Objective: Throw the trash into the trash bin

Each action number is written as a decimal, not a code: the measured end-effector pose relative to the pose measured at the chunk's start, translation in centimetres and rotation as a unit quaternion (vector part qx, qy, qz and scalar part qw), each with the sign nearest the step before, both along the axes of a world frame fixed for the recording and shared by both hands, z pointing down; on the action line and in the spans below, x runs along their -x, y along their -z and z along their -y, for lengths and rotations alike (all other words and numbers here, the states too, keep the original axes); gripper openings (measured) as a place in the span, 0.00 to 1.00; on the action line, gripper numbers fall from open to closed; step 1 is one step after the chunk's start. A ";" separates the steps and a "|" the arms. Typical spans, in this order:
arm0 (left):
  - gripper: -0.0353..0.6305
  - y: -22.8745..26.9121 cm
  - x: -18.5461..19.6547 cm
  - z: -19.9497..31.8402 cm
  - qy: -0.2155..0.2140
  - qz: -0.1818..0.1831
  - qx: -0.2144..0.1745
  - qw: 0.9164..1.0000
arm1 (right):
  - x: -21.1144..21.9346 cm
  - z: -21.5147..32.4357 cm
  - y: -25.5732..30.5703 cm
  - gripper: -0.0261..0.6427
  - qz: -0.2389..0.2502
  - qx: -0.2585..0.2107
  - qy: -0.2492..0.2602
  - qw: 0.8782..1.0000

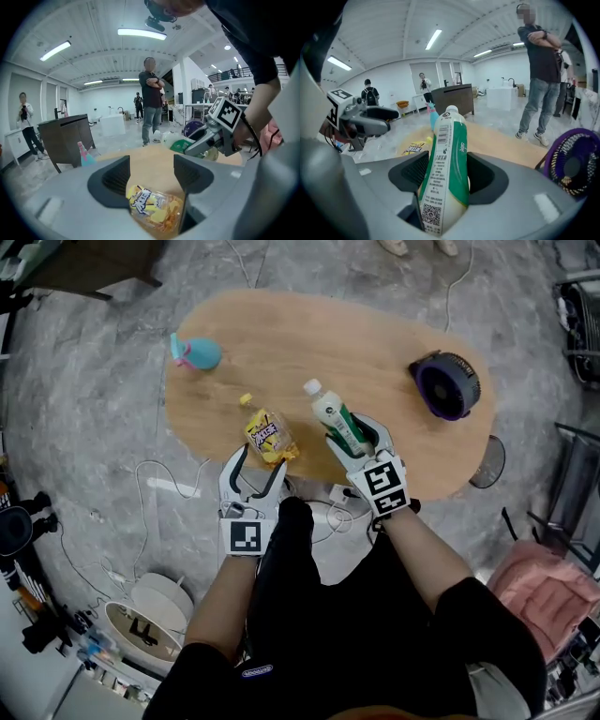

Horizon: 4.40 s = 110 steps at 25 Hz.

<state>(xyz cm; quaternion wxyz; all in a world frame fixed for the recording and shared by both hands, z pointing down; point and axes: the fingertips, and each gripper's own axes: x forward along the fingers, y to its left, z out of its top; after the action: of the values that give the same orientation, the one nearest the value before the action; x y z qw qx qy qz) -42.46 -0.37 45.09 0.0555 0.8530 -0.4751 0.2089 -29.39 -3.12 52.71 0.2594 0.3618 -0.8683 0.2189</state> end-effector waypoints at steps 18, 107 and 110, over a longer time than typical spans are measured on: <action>0.66 3.7 -24.3 2.3 -0.144 -0.043 -0.025 0.988 | -25.4 -3.5 7.0 0.46 0.052 -0.056 -0.190 0.979; 0.66 1.2 -39.9 -3.5 -0.302 -0.004 -0.004 0.953 | -42.8 -13.1 4.4 0.63 -0.046 -0.126 -0.335 0.933; 0.66 2.5 -34.5 -2.2 -0.261 0.013 -0.030 0.965 | -35.4 -9.8 8.8 0.63 -0.005 -0.186 -0.277 0.943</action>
<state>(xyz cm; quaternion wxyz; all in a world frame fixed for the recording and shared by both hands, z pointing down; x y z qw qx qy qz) -7.91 1.81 42.61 -0.0325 0.9460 -0.2423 0.2128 6.04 6.66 43.93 0.1210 0.6313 -0.7573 0.1150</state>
